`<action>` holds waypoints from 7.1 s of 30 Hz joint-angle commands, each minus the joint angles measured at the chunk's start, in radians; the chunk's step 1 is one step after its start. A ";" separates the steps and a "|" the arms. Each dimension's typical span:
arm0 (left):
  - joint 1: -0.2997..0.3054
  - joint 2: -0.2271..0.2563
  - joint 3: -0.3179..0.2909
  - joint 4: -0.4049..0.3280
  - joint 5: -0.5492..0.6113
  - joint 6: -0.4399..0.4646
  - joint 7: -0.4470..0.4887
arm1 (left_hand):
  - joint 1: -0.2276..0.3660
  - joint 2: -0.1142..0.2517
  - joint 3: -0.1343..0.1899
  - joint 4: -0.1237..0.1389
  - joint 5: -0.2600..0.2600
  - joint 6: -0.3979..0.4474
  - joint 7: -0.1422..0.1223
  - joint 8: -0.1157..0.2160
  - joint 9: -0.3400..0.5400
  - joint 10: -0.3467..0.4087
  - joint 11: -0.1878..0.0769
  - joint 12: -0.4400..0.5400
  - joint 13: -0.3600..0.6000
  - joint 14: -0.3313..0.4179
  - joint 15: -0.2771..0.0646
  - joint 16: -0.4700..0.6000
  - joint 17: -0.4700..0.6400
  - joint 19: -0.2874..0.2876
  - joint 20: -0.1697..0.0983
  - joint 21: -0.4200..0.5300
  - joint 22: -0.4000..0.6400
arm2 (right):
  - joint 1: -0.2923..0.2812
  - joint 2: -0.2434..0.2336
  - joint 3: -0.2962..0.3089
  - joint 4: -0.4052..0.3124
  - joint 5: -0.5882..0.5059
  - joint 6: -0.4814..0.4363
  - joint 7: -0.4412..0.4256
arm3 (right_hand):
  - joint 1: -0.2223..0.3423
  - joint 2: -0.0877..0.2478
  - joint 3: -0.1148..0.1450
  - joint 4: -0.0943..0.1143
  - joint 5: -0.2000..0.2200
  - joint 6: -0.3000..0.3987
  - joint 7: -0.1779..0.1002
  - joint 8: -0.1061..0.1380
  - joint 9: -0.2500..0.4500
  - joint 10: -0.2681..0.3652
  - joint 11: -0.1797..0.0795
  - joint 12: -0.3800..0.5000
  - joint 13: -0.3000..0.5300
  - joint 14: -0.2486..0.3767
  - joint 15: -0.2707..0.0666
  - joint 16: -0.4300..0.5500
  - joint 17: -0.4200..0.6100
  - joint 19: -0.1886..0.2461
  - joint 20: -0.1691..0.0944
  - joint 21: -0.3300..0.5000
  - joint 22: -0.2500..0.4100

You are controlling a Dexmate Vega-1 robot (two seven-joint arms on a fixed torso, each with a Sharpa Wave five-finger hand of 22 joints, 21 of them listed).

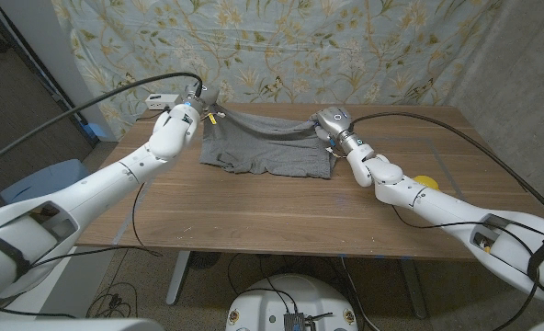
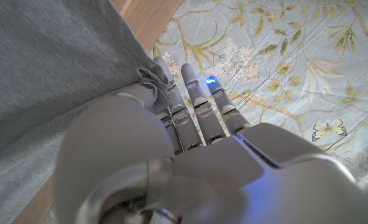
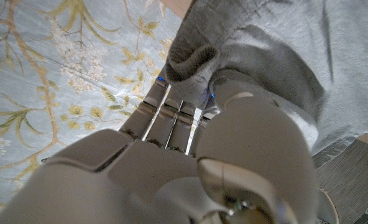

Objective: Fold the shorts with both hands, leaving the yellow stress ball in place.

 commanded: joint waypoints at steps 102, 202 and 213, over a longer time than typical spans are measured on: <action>0.241 0.169 -0.167 -0.201 -0.866 -0.110 -0.088 | -0.570 -0.066 -0.201 0.194 -0.014 -0.514 0.010 -0.291 -0.140 -0.547 0.162 -0.439 -0.260 -0.418 0.067 -0.051 -0.237 -0.176 0.114 -0.060 -0.013 | -0.254 -0.124 0.045 -0.276 -0.156 0.012 0.216 | 0.017 -0.063 -0.052 -0.053 0.043 -0.572 -0.003 0.023 -0.007 -0.566 -0.026 -0.191 -0.077 -0.490 -0.042 -0.177 -0.214 -0.177 0.022 -0.144 -0.012; 0.157 0.050 -0.011 0.072 -0.857 -0.251 -0.126 | -0.747 -0.058 -0.256 0.202 0.005 -0.656 -0.026 -0.287 -0.141 -0.750 0.136 -0.431 -0.277 -0.592 0.077 -0.049 -0.247 -0.217 0.118 -0.143 -0.010 | 0.653 0.605 -0.710 0.938 -0.237 0.333 -0.307 | 0.374 0.039 -0.062 -0.038 -0.010 0.283 -0.018 0.174 0.021 0.138 -0.061 -0.065 -0.026 0.180 -0.151 0.129 -0.035 0.018 -0.175 0.217 0.050; 0.140 0.035 -0.004 0.109 -0.863 -0.267 -0.117 | -0.749 -0.058 -0.257 0.200 0.006 -0.657 -0.026 -0.287 -0.141 -0.750 0.137 -0.431 -0.277 -0.592 0.077 -0.049 -0.247 -0.217 0.118 -0.146 -0.010 | 0.669 0.612 -0.707 0.859 -0.200 0.319 -0.288 | 0.378 0.038 -0.065 -0.037 -0.010 0.282 -0.017 0.172 0.022 0.138 -0.062 -0.069 -0.025 0.179 -0.151 0.124 -0.032 0.013 -0.175 0.229 0.050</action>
